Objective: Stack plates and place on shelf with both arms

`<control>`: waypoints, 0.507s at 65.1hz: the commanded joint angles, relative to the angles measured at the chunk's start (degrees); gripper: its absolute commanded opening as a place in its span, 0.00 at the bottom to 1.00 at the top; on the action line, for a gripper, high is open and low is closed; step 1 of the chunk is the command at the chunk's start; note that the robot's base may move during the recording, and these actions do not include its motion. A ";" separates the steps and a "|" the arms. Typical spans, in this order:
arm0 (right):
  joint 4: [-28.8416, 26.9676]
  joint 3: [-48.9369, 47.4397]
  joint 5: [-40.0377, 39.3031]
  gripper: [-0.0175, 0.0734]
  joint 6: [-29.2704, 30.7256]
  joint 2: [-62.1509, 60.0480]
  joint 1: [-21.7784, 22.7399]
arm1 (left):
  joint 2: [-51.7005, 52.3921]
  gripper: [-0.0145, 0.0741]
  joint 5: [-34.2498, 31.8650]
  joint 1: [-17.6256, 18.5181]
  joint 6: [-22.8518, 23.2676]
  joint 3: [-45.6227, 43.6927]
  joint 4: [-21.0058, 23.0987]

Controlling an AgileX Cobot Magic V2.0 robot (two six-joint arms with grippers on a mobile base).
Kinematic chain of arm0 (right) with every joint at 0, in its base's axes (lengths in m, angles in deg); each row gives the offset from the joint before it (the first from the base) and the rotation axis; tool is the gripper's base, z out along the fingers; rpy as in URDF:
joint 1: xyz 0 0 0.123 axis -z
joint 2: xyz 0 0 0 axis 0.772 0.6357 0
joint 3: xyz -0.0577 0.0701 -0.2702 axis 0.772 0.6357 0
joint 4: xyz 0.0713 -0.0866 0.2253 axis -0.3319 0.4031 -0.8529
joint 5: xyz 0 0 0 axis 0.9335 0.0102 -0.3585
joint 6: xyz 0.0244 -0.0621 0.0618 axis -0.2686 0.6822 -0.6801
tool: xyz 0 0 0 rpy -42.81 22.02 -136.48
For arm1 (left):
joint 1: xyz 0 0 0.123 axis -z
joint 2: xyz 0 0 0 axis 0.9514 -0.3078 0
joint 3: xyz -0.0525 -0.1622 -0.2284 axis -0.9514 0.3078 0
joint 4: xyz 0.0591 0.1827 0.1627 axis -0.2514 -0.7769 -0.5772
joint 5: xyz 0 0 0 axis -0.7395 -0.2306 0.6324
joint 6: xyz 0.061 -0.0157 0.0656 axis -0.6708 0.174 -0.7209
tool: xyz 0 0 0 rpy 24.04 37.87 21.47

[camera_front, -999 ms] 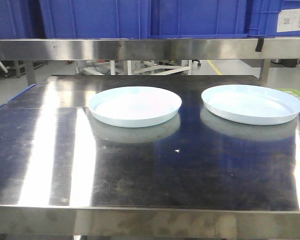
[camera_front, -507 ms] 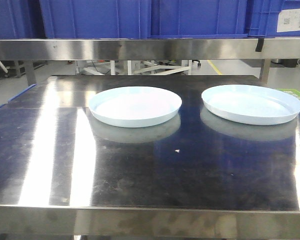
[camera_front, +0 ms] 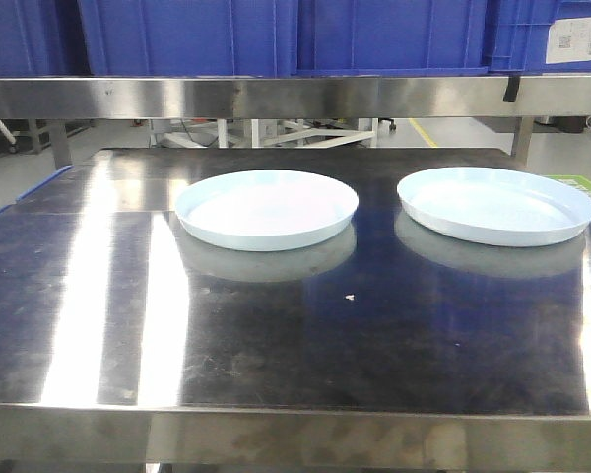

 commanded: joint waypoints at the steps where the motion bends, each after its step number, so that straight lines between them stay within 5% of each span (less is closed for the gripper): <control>1: 0.02 -2.19 -3.76 0.26 0.39 -0.18 0.20 | 4.52 0.28 -1.74 -0.05 -0.07 -2.11 -4.48; 11: 0.02 -2.19 -3.55 0.26 0.39 -0.18 0.20 | 11.28 0.28 2.38 -0.05 -0.07 -1.68 -10.85; 33: 0.02 -2.09 -3.25 0.26 0.39 -0.18 0.20 | 18.06 0.28 3.57 -0.05 -0.07 5.51 -11.19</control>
